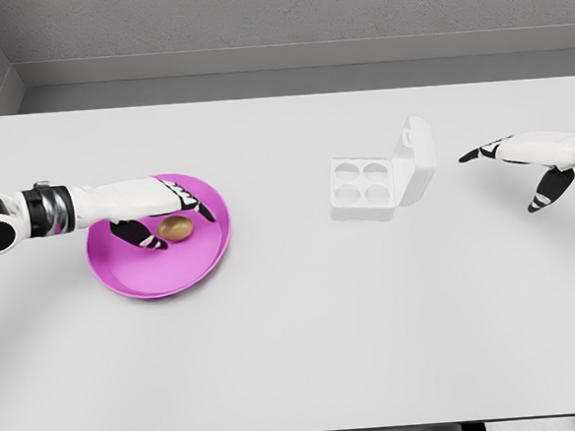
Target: Pack egg into the box and close the box lid
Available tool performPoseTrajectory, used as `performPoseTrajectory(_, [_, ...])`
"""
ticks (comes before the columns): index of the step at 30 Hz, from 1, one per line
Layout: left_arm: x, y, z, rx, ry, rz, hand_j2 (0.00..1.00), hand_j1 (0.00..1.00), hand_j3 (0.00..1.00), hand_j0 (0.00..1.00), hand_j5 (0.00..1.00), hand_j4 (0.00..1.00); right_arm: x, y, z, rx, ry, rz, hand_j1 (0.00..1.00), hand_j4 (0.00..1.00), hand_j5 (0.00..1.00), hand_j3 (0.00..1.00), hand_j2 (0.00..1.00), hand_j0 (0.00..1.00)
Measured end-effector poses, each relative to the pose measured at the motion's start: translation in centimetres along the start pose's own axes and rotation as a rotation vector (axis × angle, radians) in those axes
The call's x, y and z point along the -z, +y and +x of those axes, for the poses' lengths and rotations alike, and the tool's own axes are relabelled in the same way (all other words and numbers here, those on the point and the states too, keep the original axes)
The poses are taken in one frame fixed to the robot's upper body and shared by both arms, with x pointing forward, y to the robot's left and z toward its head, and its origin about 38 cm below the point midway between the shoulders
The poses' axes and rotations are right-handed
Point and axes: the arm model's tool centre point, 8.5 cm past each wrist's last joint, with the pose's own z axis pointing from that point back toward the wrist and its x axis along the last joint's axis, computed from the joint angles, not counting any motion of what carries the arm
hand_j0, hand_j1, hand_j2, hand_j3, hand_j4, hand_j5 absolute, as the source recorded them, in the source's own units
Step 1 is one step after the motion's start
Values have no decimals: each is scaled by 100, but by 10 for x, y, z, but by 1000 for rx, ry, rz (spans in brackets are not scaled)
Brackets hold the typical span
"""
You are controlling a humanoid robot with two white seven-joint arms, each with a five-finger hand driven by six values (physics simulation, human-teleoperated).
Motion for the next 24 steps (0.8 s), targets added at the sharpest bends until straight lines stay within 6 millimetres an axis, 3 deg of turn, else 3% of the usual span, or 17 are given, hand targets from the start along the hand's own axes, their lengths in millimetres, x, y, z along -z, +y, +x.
performPoseTrajectory(8, [-1, -5, -1, -8, 2, -7, 72, 72, 72, 72, 72, 72, 0, 0, 0, -1, -1, 0, 100, 100, 100, 100, 100, 100])
performPoseTrajectory(24, [3, -14, 4, -54, -33, -6, 48, 48, 48, 48, 48, 48, 0, 0, 0, -2, -2, 0, 100, 100, 100, 100, 100, 100])
